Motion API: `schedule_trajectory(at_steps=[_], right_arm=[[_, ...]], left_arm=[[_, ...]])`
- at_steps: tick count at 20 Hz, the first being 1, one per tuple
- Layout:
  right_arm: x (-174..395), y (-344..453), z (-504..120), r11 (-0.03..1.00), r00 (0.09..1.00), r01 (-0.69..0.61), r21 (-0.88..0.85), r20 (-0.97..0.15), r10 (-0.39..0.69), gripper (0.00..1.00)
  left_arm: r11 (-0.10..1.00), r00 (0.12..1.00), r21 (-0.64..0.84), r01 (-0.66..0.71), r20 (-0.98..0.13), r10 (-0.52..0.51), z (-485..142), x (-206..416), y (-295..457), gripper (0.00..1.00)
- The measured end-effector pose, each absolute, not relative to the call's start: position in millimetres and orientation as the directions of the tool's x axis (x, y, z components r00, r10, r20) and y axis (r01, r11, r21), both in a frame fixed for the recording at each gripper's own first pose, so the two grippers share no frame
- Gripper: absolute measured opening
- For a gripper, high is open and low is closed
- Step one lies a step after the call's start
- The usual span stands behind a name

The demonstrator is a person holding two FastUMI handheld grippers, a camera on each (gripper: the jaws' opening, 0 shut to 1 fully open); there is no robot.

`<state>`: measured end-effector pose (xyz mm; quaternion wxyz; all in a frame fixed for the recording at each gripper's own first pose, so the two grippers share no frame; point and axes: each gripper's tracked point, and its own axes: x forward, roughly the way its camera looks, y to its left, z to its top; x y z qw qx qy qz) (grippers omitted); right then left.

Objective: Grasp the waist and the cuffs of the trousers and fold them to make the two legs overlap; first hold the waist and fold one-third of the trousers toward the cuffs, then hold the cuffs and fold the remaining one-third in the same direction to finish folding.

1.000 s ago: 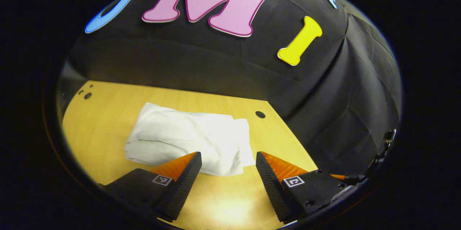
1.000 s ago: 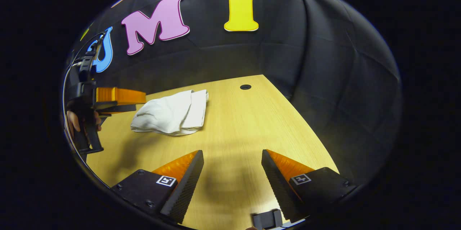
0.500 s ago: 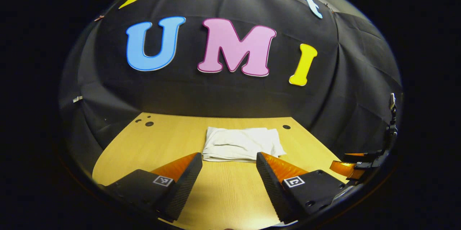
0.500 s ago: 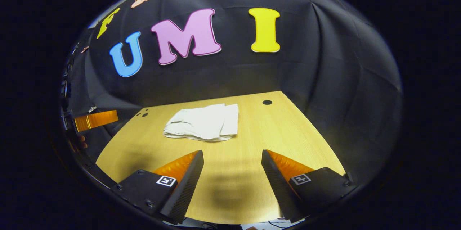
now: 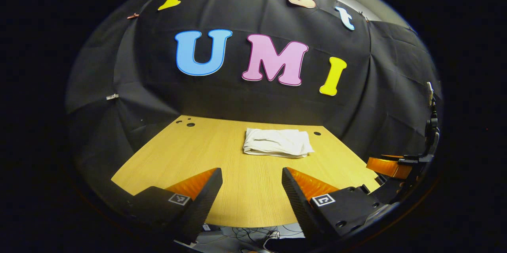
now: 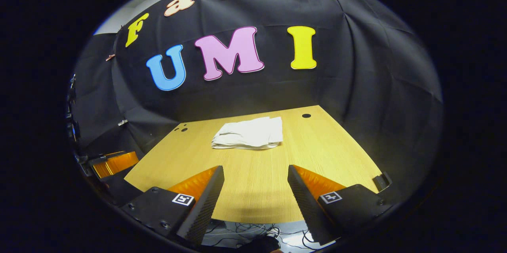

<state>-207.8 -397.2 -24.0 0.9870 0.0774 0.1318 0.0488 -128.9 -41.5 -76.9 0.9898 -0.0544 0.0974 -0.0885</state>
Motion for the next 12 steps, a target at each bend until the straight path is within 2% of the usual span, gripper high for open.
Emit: schedule_trajectory(at_steps=[3,12], right_arm=[[-230,-389,-27,0.986,0.959,-0.078,0.15,-0.26,0.116,0.99],[-247,-385,-33,0.984,0.954,-0.058,0.17,-0.28,0.104,0.99]], left_arm=[[0.97,0.943,-0.156,0.184,-0.25,-0.22,-103,-150,-51,0.96],[0.965,0.951,-0.195,0.177,-0.22,-0.219,-102,-158,-42,0.96]])
